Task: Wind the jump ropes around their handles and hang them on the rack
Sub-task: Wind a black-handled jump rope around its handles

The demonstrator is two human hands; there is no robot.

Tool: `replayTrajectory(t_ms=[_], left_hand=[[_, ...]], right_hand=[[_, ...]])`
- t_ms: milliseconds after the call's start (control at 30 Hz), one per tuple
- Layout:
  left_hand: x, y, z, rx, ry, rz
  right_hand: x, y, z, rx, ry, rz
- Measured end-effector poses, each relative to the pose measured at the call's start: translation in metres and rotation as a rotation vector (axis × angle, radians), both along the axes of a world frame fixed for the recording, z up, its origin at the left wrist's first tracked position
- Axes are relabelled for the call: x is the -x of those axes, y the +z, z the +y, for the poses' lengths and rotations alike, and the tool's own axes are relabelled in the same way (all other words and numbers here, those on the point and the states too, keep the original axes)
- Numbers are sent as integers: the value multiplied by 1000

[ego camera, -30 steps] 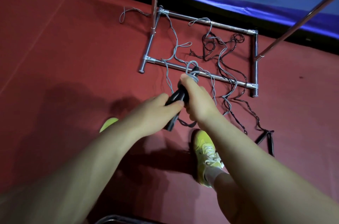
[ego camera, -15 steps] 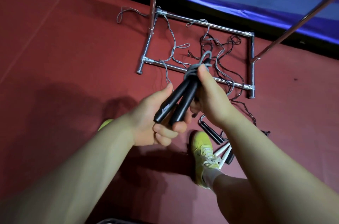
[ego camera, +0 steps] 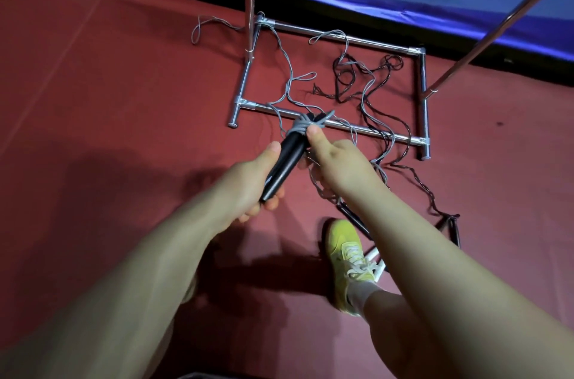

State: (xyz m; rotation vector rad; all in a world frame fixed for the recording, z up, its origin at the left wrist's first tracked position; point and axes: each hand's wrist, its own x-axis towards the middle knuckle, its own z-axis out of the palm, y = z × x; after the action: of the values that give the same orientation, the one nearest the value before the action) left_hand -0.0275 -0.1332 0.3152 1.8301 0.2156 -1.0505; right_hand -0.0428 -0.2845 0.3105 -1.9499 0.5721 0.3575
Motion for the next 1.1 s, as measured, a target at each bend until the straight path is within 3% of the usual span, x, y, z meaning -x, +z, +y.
replayTrajectory(t_ms=[167, 267, 400, 500, 633, 833, 1100], left_hand=[[0, -3, 5, -77, 19, -54], [-1, -4, 3, -99, 23, -136], [1, -5, -1, -41, 22, -174], [5, 6, -4, 212, 85, 9], [3, 21, 1, 579, 241, 309], [7, 12, 7, 1001, 16, 708], [3, 19, 10, 713, 78, 548]], right_hand=[[1, 5, -1, -363, -142, 119], [2, 4, 0, -420, -182, 147], [2, 1, 0, -420, -257, 26], [1, 5, -2, -438, -267, -69], [-1, 13, -2, -711, -241, -149], [0, 11, 2, -724, -70, -286], [-2, 6, -5, -703, 86, -159]])
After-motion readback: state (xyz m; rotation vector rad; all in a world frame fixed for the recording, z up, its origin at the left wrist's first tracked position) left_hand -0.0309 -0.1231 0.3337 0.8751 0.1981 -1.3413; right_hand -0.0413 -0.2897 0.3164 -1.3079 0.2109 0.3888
